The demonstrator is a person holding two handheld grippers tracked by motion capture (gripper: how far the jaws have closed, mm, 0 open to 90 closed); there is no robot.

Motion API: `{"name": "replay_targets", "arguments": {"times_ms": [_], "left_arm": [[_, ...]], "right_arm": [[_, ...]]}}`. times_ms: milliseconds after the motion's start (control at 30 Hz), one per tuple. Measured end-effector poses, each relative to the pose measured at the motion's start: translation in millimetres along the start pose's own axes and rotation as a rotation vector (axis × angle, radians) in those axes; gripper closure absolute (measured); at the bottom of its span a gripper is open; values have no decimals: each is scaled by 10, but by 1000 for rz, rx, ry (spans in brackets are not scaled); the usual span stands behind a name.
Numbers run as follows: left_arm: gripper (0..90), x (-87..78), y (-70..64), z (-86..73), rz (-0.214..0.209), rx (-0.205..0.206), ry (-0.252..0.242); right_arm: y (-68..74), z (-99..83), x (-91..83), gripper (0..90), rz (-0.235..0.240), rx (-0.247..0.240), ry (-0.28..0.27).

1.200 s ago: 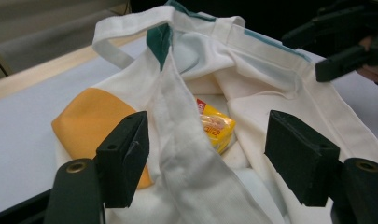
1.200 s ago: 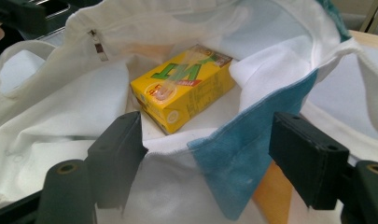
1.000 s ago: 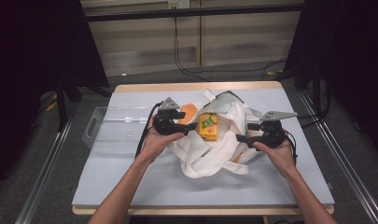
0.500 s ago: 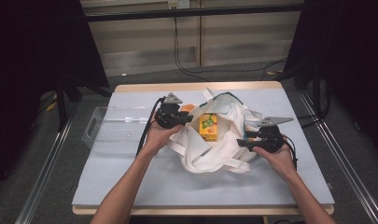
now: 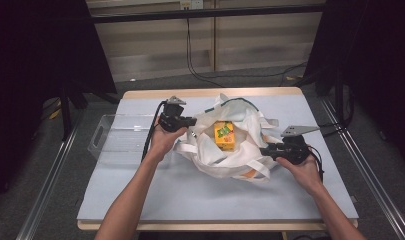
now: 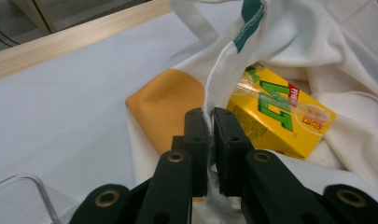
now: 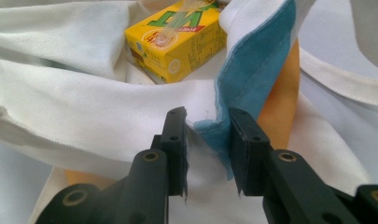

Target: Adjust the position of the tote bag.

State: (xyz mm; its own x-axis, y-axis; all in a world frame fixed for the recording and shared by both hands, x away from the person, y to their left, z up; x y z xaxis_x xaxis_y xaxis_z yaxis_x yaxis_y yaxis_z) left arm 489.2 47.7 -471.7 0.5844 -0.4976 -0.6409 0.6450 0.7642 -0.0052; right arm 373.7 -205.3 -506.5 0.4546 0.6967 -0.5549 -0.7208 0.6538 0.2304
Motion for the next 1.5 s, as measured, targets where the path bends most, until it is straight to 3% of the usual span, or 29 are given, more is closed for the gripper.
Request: {"name": "replay_targets", "arguments": {"times_ms": [100, 267, 333, 367, 400, 433, 567, 633, 667, 700, 833, 933, 1400, 1500], "left_arm": [[847, 17, 43, 16, 1, -28, 0], [845, 21, 58, 49, 5, 5, 11], [841, 45, 32, 77, -3, -12, -10], [840, 42, 40, 68, -5, 12, 2], [841, 57, 12, 87, -6, -19, -17], [839, 54, 17, 76, -5, 5, -6], [840, 68, 48, 63, 6, -15, -1], [843, 74, 97, 20, 12, -5, 29], [843, 79, 107, 32, 8, -22, 13], [843, 68, 122, 28, 6, -8, 19], [846, 76, 180, -10, 38, -23, 44], [849, 71, 216, -18, 34, -28, 37], [856, 128, 141, -41, 36, -14, 50], [855, 112, 93, -22, 8, -15, 29]], "right_arm": [[-12, 0, -42, 698, -3, -5, -11], [0, 14, -69, 617, 15, 1, -54], [1, 43, -92, 569, 12, -7, -69], [2, 57, -107, 549, 13, -4, -78], [0, 68, -119, 547, 8, -4, -84], [-2, 69, -132, 547, 5, -7, -85], [-17, 50, -153, 631, -10, -8, -82], [-40, 11, -146, 685, -22, -17, -69], [-37, 9, -149, 689, -22, -14, -68], [-33, 12, -154, 695, -24, -13, -69], [-39, -20, -187, 712, -35, -22, -58], [-54, -81, -210, 719, -43, -25, -40], [-81, -104, -96, 719, -49, -24, -33], [-97, -130, -68, 718, -50, -21, -24]]}}
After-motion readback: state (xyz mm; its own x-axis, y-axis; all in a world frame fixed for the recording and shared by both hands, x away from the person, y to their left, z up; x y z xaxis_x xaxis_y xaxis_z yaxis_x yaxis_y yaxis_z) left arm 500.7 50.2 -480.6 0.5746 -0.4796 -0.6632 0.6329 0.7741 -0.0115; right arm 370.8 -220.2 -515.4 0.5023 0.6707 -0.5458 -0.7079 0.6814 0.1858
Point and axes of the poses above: each handheld gripper's, and its own axes: x roughly forward along the jaws, z roughly out of its top, y roughly to its left, the point moved 10 cm from there along x, roughly forward along the jaws, and after that the axes turned 10 degrees about z, right-handed, at the moved point
